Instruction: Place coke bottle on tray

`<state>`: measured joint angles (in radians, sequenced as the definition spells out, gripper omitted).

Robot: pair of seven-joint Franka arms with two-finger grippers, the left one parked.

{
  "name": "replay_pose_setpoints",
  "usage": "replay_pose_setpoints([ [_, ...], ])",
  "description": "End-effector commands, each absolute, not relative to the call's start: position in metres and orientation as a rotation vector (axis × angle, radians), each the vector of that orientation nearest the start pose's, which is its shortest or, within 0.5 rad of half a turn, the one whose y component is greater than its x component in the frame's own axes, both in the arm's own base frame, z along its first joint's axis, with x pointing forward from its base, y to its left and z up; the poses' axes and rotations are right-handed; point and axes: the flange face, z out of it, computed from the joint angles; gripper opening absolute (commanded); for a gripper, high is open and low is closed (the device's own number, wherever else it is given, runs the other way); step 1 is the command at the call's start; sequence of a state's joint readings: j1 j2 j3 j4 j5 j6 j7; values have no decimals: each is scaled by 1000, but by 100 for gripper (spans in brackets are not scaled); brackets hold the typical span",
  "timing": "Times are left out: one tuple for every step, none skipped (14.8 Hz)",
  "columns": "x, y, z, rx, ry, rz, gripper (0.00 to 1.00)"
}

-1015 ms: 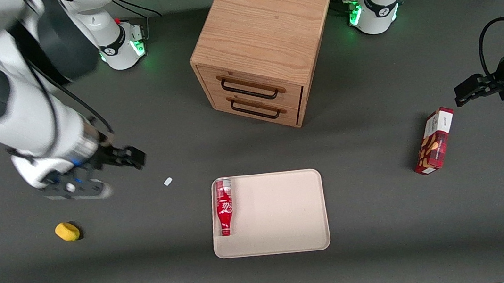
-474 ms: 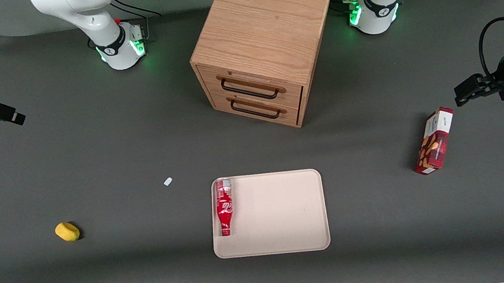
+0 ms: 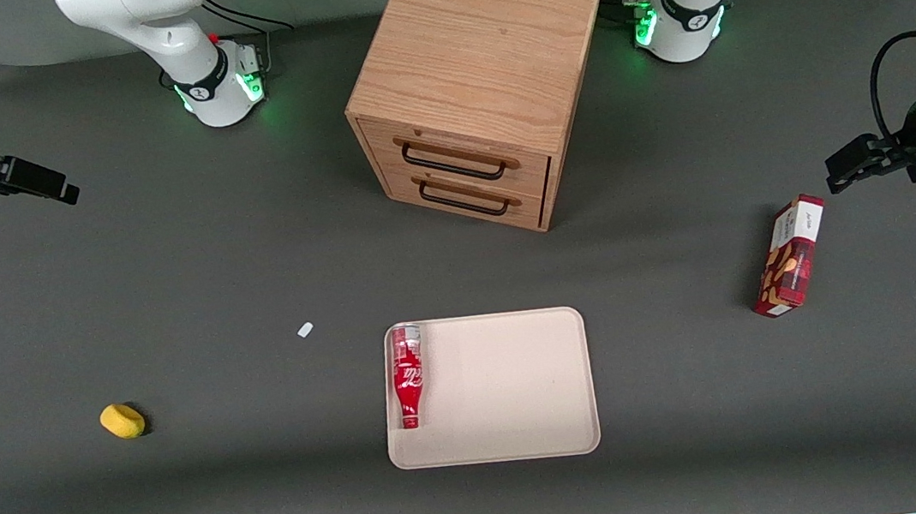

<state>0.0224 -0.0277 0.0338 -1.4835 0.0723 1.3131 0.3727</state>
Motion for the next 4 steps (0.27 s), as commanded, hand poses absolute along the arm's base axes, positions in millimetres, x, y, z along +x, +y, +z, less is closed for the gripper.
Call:
replay_pose_setpoints([
  [509,41,660,-3046,478,238,100],
  [511,41,664,-3053,476,222,100],
  [514,41,665,-3052,478,215,100],
  [515,38,666,-3050,485,210,100],
])
